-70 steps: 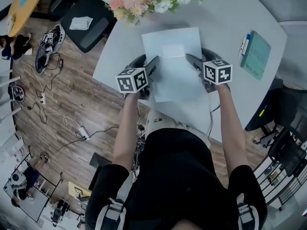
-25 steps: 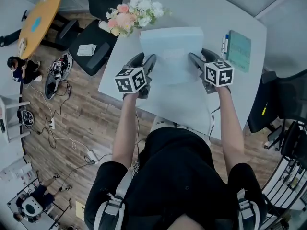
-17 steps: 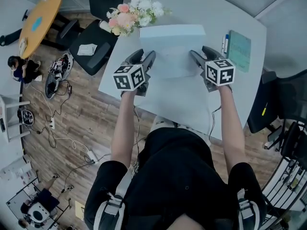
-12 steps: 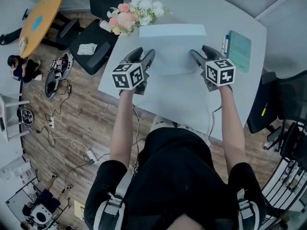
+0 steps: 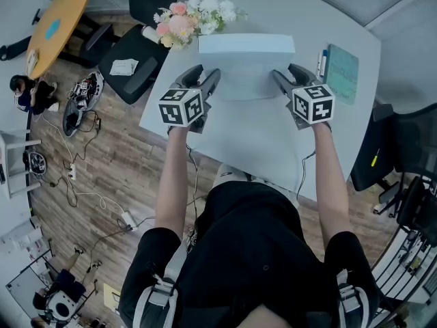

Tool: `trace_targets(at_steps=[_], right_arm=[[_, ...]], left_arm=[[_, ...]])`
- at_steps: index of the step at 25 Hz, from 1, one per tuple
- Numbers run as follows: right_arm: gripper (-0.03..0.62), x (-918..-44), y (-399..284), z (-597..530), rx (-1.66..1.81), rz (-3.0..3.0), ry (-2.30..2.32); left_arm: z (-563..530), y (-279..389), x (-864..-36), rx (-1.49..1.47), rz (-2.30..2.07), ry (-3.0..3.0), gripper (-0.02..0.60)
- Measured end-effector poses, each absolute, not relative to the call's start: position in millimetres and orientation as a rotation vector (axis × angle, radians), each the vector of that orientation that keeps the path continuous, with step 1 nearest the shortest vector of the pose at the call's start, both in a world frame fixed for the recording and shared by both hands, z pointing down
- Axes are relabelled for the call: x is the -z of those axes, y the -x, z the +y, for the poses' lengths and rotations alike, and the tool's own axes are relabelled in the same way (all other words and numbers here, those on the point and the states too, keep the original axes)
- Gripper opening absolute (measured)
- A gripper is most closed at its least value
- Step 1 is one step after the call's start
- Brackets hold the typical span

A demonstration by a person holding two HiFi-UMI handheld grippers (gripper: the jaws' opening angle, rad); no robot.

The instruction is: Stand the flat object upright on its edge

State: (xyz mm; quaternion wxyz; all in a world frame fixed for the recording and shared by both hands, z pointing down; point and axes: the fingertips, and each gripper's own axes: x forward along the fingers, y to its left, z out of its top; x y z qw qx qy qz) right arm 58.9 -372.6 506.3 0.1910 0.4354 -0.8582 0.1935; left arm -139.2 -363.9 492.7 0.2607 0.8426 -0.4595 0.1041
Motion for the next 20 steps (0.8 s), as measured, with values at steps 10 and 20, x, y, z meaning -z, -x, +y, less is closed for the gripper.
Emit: trace_targets(at_steps=[10,20], right_arm=[[0.216,-513,-53,-366,-0.54,-2.407,-1.202],[0.216,-512,-54,-355,-0.546,-2.415,-1.211]], left_arm=[[-359,144,-497,-0.231,-1.237,-2.275,0.23],[-344,143,-499,-0.264,-1.21,-2.303,0.233]])
